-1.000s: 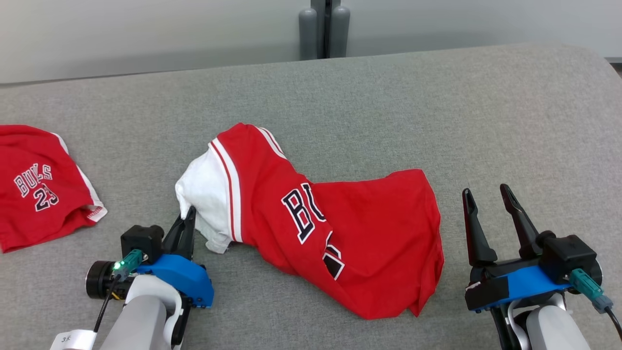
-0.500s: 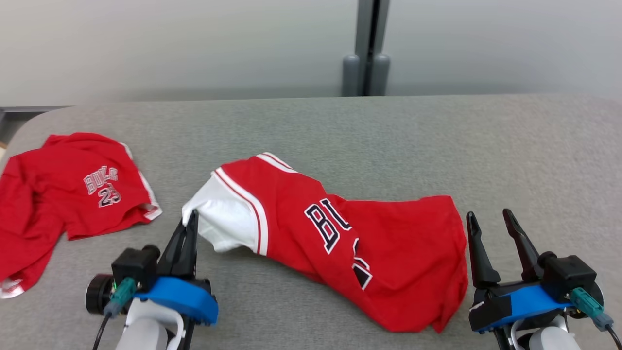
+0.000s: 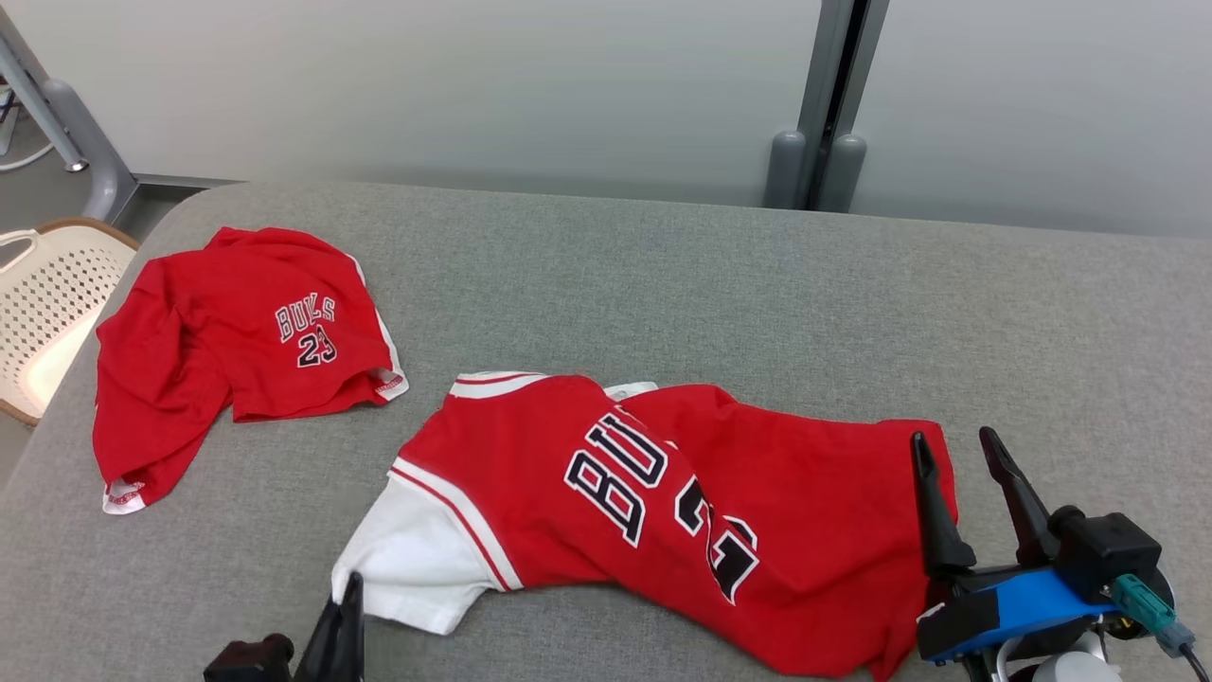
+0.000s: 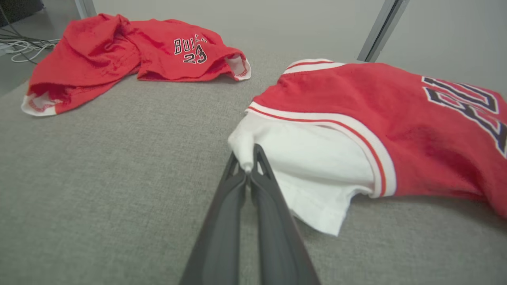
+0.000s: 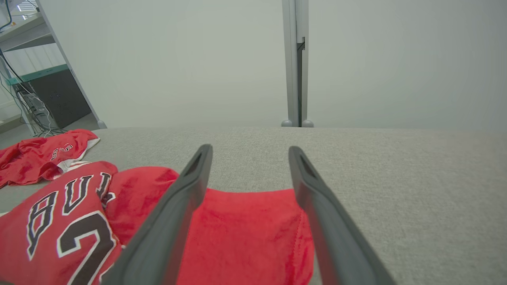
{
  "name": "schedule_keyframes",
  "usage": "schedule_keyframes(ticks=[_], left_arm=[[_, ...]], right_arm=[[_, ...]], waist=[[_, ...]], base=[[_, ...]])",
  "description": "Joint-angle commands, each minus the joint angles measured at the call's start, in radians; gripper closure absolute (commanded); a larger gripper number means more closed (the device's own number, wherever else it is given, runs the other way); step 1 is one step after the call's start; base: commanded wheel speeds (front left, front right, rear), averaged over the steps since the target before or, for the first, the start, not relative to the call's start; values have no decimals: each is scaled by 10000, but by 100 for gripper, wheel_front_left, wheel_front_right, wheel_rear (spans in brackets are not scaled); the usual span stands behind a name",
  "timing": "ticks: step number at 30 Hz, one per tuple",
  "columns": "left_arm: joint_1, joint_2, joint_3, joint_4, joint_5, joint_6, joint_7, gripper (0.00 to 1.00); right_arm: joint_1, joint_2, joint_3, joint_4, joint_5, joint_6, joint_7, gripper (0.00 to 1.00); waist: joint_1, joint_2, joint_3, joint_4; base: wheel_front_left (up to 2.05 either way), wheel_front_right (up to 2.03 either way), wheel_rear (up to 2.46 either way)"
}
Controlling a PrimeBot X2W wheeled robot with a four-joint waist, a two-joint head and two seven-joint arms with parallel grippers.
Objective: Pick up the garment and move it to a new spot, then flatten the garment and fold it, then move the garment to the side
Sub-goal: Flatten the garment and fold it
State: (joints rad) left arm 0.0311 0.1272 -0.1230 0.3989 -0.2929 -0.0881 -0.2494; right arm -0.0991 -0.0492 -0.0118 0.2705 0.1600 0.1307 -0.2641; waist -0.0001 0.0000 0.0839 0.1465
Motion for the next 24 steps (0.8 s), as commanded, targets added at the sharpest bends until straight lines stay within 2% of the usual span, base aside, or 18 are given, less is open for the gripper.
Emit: schedule_keyframes(ticks=[1,5,6,7,15,24], left_arm=[[177,-37,-40,127,-89,16,124,100],[326,-63,-61,441,-243,-42,184,100],[290,-68,7,402,-270,4,104,68],[268,-63,16,408,-239,62,67,0],[17,-78,537,-924,207,176,-166,0],[-316,-290,786,-2055,1005,21,-170,0]], right_arm=[[29,-22,-7,29,14,1,-2,0],[16,-22,68,85,24,1,-4,0],[21,-22,83,103,20,1,-4,0],[39,-22,61,112,12,1,-2,0],[198,-21,1,138,-57,1,-4,0],[249,-21,17,171,-74,1,-4,0]], waist=[[1,0,2,38],[1,0,-58,2],[1,0,-76,-31],[1,0,-94,-56],[1,0,-337,-560],[1,0,-519,-1184]], base=[[0,0,0],[0,0,0],[0,0,0],[0,0,0],[0,0,0],[0,0,0]])
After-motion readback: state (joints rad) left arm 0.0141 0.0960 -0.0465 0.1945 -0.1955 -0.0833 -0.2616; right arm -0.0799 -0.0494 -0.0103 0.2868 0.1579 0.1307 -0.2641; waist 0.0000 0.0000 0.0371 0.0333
